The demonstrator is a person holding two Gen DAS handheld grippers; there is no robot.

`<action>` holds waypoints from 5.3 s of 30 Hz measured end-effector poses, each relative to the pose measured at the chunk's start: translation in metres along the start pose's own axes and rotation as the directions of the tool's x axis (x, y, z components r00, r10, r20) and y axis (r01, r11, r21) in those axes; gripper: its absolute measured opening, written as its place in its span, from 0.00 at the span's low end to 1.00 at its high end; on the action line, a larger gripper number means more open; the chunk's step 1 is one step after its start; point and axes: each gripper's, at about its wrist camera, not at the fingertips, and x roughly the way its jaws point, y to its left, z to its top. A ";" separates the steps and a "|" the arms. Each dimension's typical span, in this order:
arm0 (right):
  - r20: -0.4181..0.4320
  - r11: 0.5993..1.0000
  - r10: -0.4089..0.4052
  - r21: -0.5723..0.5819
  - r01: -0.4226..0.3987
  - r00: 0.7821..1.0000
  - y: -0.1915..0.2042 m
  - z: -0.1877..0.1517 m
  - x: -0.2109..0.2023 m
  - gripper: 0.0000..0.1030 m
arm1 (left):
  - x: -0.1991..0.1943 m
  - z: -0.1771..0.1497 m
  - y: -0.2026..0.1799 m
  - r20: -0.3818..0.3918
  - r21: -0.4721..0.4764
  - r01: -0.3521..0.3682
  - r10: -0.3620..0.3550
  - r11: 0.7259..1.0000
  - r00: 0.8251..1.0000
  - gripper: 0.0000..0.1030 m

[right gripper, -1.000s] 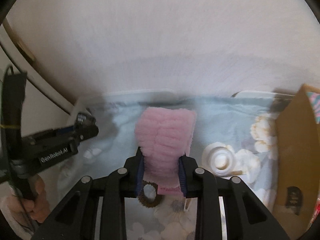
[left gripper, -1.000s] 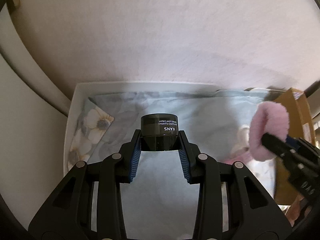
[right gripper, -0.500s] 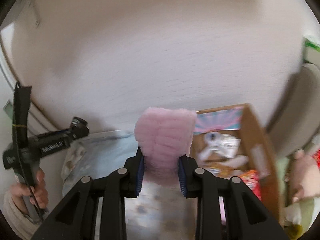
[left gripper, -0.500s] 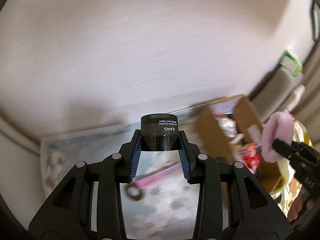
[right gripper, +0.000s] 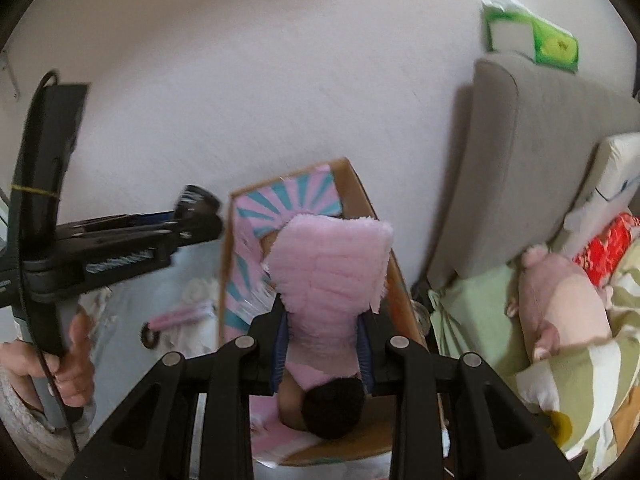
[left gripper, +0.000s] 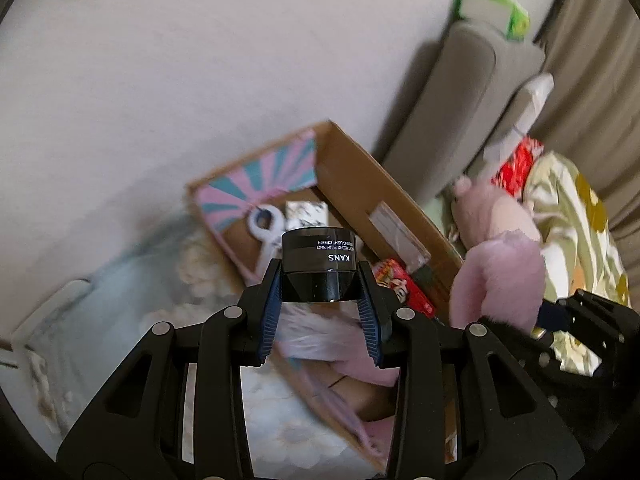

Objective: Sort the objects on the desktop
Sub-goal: 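Carry the black jar and pink wristband over the cardboard box and lower them, then open both tools and move them back over the floral cushion, then grasp the brown hair tie with the left tool while the right tool grasps the pink UNMV box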

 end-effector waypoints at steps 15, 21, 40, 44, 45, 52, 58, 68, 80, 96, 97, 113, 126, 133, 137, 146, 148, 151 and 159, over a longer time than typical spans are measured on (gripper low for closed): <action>-0.040 0.990 0.117 -0.076 -0.120 0.992 -0.011 -0.017 0.008 0.70 | -0.003 0.008 -0.002 0.026 -0.105 0.040 -0.037 0.994 0.999 0.99; 0.027 0.981 0.192 -0.045 -0.191 0.981 -0.023 -0.013 -0.012 0.72 | -0.041 0.007 0.018 0.083 -0.133 -0.081 0.093 0.988 0.992 0.99; 0.213 0.991 0.127 -0.072 -0.114 0.969 -0.013 -0.013 -0.058 0.72 | -0.121 -0.036 0.080 0.165 -0.257 -0.186 0.233 0.948 0.958 0.99; 0.253 0.989 0.119 -0.112 -0.094 0.960 0.000 -0.011 -0.069 0.72 | -0.136 -0.043 0.089 0.187 -0.279 -0.184 0.242 0.942 0.952 0.99; 0.249 0.989 0.119 -0.115 -0.092 0.961 0.001 -0.011 -0.069 0.72 | -0.140 -0.045 0.091 0.192 -0.282 -0.185 0.244 0.941 0.951 0.99; 0.269 0.990 0.131 -0.089 -0.111 0.954 0.007 -0.017 -0.071 0.72 | -0.162 -0.060 0.104 0.218 -0.299 -0.197 0.268 0.934 0.938 0.99; 0.370 0.992 0.038 -0.123 0.008 0.928 0.022 -0.026 -0.080 0.80 | -0.184 -0.088 0.125 0.328 -0.361 -0.197 0.322 0.911 0.888 0.99; 0.261 0.974 0.118 -0.219 -0.061 0.958 0.063 -0.018 -0.059 0.84 | -0.182 -0.123 0.173 0.158 -0.352 -0.410 0.486 0.841 0.860 0.99; -0.004 0.920 0.252 -0.310 -0.241 0.968 0.135 -0.013 0.002 0.84 | -0.131 -0.174 0.208 0.012 -0.312 -0.375 0.398 0.873 0.917 0.99; -0.431 0.631 0.103 -0.668 -0.394 0.896 0.194 0.003 0.118 0.84 | -0.004 -0.183 0.226 -0.091 -0.106 -0.232 0.223 0.967 0.971 0.99; -0.454 0.616 0.080 -0.677 -0.403 0.887 0.195 0.003 0.128 0.83 | 0.003 -0.183 0.227 -0.099 -0.095 -0.224 0.215 0.970 0.972 0.99; -0.642 0.443 -0.129 -0.719 -0.535 0.756 0.220 -0.029 0.217 0.38 | 0.040 -0.183 0.229 -0.137 -0.035 -0.172 0.166 0.985 0.977 0.89; -0.611 0.360 -0.148 -0.766 -0.533 0.778 0.233 -0.044 0.218 0.37 | 0.046 -0.187 0.226 -0.133 -0.041 -0.157 0.150 0.987 0.980 0.87; -0.636 0.388 -0.127 -0.738 -0.552 0.761 0.227 -0.050 0.213 0.25 | 0.041 -0.187 0.218 -0.104 -0.031 -0.156 0.152 0.987 0.983 0.62; -0.671 0.404 -0.113 -0.705 -0.583 0.733 0.221 -0.055 0.208 0.22 | 0.037 -0.184 0.218 -0.097 -0.043 -0.161 0.157 0.986 0.983 0.36; -0.662 0.428 -0.068 -0.695 -0.578 0.746 0.236 -0.066 0.207 0.22 | 0.031 -0.188 0.230 -0.091 -0.080 -0.156 0.149 0.984 0.985 0.29; -0.655 0.419 -0.064 -0.702 -0.575 0.753 0.246 -0.069 0.207 0.22 | 0.029 -0.193 0.233 -0.092 -0.089 -0.154 0.145 0.984 0.985 0.29; -0.655 0.415 -0.051 -0.701 -0.580 0.754 0.260 -0.073 0.207 0.22 | 0.023 -0.198 0.239 -0.092 -0.109 -0.150 0.140 0.983 0.986 0.29; -0.628 0.416 -0.058 -0.722 -0.553 0.776 0.294 -0.084 0.219 0.33 | 0.015 -0.207 0.249 -0.088 -0.152 -0.143 0.131 0.978 0.988 0.26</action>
